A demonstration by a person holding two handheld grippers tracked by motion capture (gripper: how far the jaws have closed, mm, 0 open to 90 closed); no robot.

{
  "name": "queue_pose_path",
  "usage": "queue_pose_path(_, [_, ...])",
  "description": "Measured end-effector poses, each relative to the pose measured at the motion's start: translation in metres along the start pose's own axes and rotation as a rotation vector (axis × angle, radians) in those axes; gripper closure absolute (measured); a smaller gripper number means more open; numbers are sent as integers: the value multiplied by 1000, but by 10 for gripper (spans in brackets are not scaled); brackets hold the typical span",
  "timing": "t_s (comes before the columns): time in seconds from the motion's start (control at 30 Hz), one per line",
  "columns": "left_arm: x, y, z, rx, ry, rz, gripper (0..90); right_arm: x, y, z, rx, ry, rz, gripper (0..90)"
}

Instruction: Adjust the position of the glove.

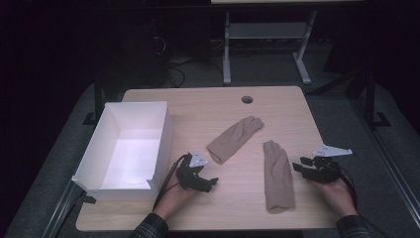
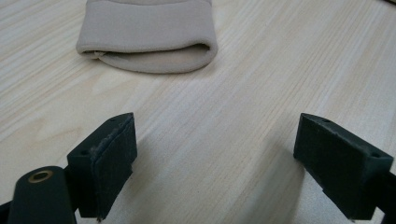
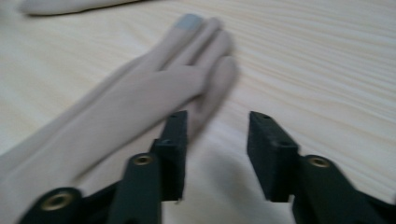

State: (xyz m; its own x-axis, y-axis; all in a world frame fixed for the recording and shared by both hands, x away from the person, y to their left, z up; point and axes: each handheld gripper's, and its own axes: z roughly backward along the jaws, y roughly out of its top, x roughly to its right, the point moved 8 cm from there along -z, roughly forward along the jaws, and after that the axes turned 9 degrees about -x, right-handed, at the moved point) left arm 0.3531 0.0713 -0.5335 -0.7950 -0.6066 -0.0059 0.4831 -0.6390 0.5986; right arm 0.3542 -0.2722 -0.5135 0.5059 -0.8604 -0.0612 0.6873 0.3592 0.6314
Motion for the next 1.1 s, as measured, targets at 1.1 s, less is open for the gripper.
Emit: queue_pose_path(1.1, [-1,17,7,-30,-26,48,133,35,-12,-18,-56,-129,-117,178])
